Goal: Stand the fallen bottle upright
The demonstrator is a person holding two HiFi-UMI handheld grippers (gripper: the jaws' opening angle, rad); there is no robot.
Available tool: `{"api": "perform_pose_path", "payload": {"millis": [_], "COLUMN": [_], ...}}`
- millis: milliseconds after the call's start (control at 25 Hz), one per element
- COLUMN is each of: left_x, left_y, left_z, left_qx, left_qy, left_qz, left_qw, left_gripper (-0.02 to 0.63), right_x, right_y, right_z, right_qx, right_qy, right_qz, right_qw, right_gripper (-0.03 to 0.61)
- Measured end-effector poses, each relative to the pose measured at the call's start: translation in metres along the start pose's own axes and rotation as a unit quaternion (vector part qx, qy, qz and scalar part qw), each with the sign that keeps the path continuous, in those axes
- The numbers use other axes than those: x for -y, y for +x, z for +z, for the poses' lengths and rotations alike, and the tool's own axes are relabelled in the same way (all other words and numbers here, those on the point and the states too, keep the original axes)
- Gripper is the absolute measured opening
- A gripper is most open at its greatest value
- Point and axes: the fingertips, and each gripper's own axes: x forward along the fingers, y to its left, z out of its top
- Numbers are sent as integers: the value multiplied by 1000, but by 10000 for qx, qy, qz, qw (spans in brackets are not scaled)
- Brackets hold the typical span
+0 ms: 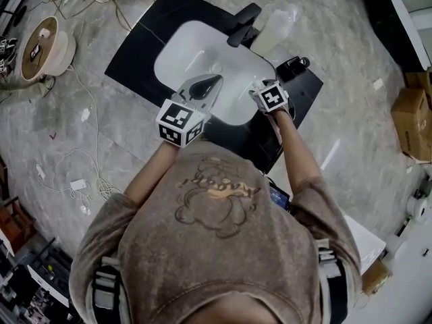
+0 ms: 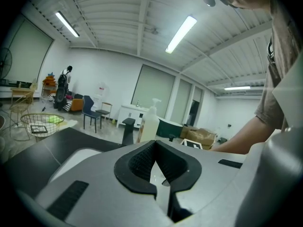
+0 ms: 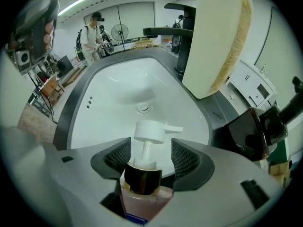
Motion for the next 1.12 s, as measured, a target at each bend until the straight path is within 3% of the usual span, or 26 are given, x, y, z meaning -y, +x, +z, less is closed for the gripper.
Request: {"api": "perform_pose_path", "payload": {"millis": [200,640,880,1120], "left_x": [-7,-10,-3,5], "left_y": [3,3,3,1], "left_z": [0,-2,-2,-1], "left_qx": [-5,-3,-1,8], "left_qy": [-42,-67,-76,-50], "left_qz": [38,46,-4,-67], "left_qw": [10000,10000,10000,10000], "left_gripper": [18,18,18,18], "right_x": [-6,-11,-14,-4], "right_y": [5,2,-11,-45], "right_z": [-4,0,17,47], "right_qx": [-137,-72,223,931], "right_qy": [106,-395,-626,-722], "right_qz": [224,168,27,-400], "right_qw": [9996,9991,9978,9922], "right_gripper": [247,232,227,225]}}
